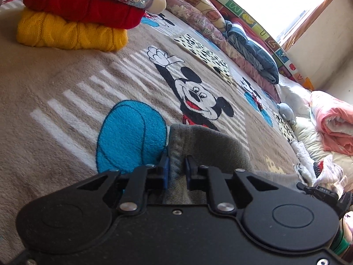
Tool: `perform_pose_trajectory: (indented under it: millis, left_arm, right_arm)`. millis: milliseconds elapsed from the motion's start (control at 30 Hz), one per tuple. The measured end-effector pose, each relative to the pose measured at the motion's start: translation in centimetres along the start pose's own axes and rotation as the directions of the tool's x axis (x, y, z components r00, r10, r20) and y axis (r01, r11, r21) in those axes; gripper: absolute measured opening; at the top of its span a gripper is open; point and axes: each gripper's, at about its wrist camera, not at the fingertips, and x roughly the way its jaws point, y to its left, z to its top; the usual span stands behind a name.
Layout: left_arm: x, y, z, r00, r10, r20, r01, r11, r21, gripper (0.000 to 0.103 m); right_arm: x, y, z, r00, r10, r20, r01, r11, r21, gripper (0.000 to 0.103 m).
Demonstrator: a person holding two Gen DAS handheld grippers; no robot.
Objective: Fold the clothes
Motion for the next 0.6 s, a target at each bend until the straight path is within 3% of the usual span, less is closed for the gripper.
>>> perform_pose_trajectory:
  millis: [133,167,200,300,367,433,500,600]
  left_arm:
    - [-1.4,0.6,0.5,0.998,-0.052,0.030,0.054,0.995,-0.079,0.006]
    - [-1.5,0.7,0.5,0.998,-0.053,0.025,0.055,0.995,-0.087,0.006]
    - [-1.2,1.0,0.3,0.999,-0.043,0.011,0.044,0.994,-0.101,0.006]
    - [-0.2,1.5,0.1,0.999,-0.015,-0.029,0.012,0.993,-0.116,0.006]
    - [-0.2,1.7,0.1,1.000,-0.004,-0.027,0.000,0.991,-0.131,0.011]
    - [-0.2,1.9,0.2,1.000,0.008,-0.025,-0.011,0.989,-0.146,0.024]
    - [-0.3,1.9,0.2,1.000,0.015,-0.019,-0.017,0.989,-0.148,0.027]
    - [0.0,1.6,0.1,0.999,0.036,-0.006,-0.036,0.993,-0.113,0.029]
  right_arm:
    - [-3.4,0.5,0.1,0.991,0.049,0.127,-0.054,0.998,0.035,0.015]
    - [-4.2,0.5,0.3,0.988,0.031,0.152,-0.036,0.999,0.032,0.014]
    - [-4.6,0.4,0.5,0.988,-0.004,0.158,0.000,1.000,0.023,0.008]
    - [-4.4,-1.7,0.3,0.987,-0.121,0.109,0.116,0.992,0.049,0.009]
    - [-3.9,-2.8,0.1,0.987,-0.148,0.066,0.142,0.986,0.088,0.014]
    - [-3.9,-3.0,-0.1,0.989,-0.135,0.067,0.129,0.988,0.087,0.041]
    - [-3.6,-2.8,-0.1,0.992,-0.104,0.066,0.100,0.993,0.065,0.064]
    - [-2.6,-2.0,0.0,0.995,-0.095,0.028,0.095,0.995,-0.002,0.064]
